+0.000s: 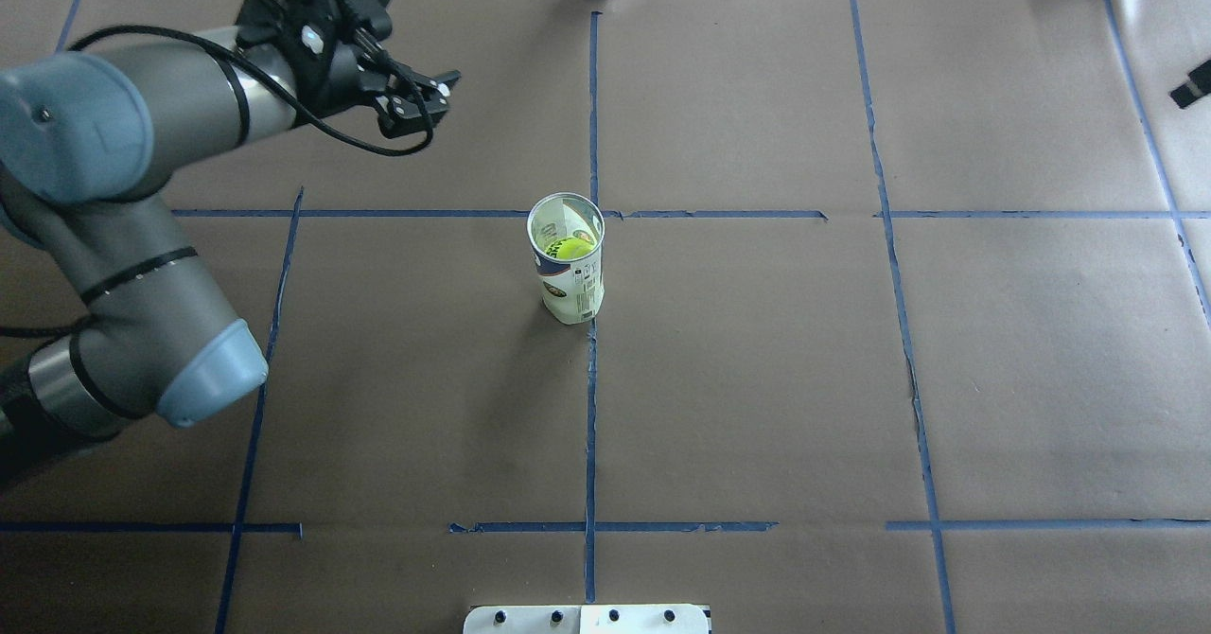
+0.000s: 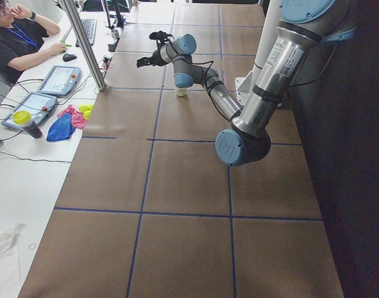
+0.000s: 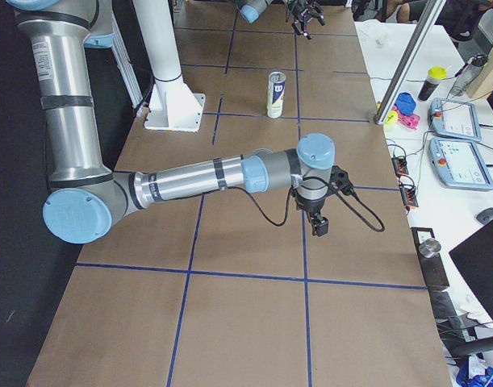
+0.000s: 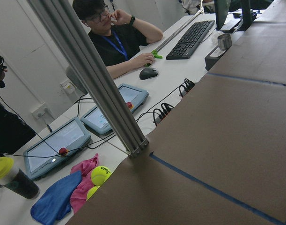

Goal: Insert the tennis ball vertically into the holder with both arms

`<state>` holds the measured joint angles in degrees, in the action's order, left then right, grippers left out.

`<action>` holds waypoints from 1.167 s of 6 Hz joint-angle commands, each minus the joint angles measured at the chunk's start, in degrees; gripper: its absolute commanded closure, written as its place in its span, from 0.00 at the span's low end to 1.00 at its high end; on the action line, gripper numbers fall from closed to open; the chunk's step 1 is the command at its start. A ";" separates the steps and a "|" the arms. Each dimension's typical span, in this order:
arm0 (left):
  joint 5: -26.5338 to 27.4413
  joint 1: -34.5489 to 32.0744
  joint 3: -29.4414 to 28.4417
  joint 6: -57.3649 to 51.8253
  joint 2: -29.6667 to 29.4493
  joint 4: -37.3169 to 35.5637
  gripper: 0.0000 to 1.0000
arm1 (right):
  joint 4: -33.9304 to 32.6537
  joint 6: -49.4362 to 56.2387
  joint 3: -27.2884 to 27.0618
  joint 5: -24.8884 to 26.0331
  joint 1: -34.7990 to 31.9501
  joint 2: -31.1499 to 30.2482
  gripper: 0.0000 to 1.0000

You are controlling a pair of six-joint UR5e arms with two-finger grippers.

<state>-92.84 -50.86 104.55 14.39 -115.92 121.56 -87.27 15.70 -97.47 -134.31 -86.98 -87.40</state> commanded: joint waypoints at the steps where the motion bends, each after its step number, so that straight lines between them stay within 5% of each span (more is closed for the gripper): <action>1: -9.22 -10.50 -1.01 1.35 -0.35 -22.01 0.00 | 8.04 1.79 1.48 -1.13 -3.27 -8.46 0.01; 2: -13.46 -13.79 -2.32 0.65 0.60 -24.94 0.00 | 8.25 1.36 2.10 -1.31 -3.55 -9.79 0.01; 4: -32.66 -24.40 -7.38 0.20 8.93 -28.63 0.00 | 7.82 0.74 3.33 -2.36 -4.51 -10.77 0.01; 5: -36.76 -26.37 -10.12 -9.81 12.43 -30.14 0.00 | 7.82 -1.53 3.60 -2.45 -4.60 -10.77 0.01; 7: -38.99 -29.97 -11.74 -18.34 15.71 -44.40 0.00 | 7.81 -4.52 3.34 -2.37 -4.60 -10.68 0.01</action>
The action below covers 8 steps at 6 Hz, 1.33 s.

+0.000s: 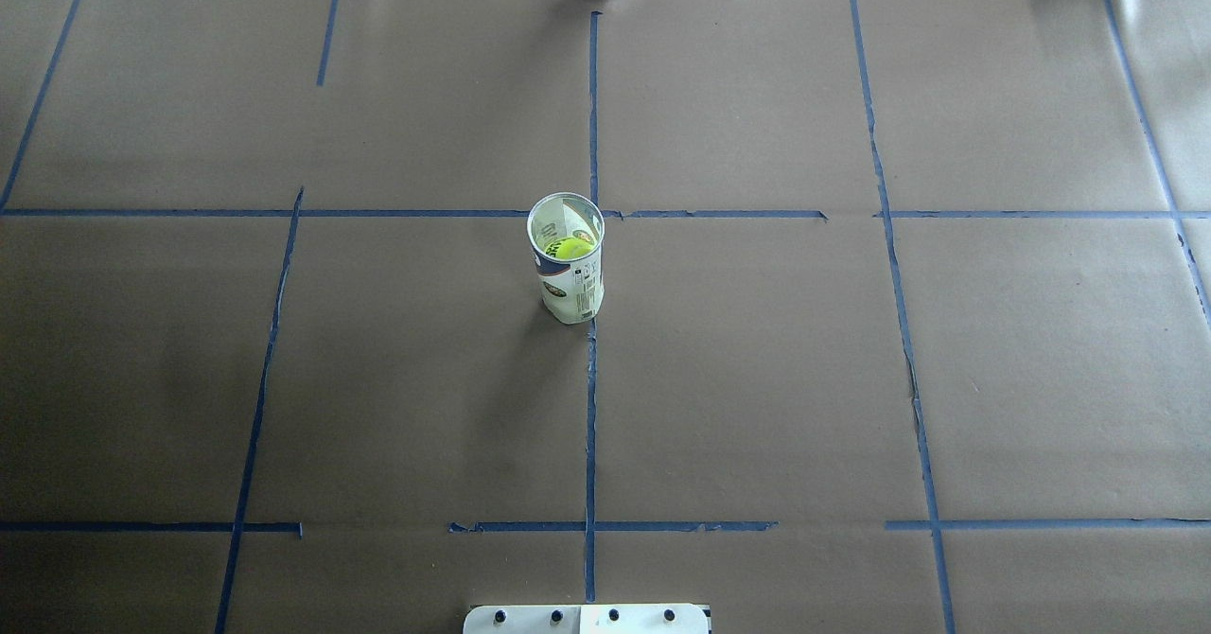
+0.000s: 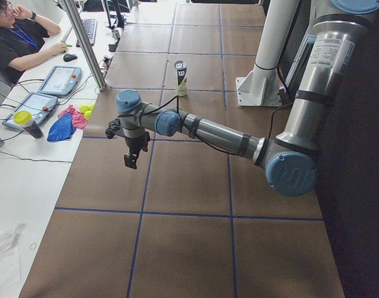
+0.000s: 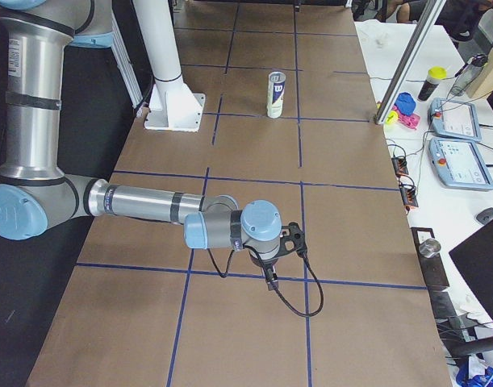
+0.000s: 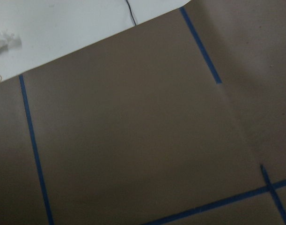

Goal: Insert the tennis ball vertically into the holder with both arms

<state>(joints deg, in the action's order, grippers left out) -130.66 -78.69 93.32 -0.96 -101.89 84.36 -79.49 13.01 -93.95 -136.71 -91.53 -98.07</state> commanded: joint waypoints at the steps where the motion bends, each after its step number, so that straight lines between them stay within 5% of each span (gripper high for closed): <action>1: -1.27 -5.04 0.62 -6.92 7.44 -6.93 0.00 | -0.05 -2.29 -0.09 -0.05 -0.06 -0.02 0.00; 8: -0.57 -8.15 1.25 -9.24 12.06 -6.23 0.00 | 0.57 -3.52 -0.09 0.13 0.03 0.16 0.00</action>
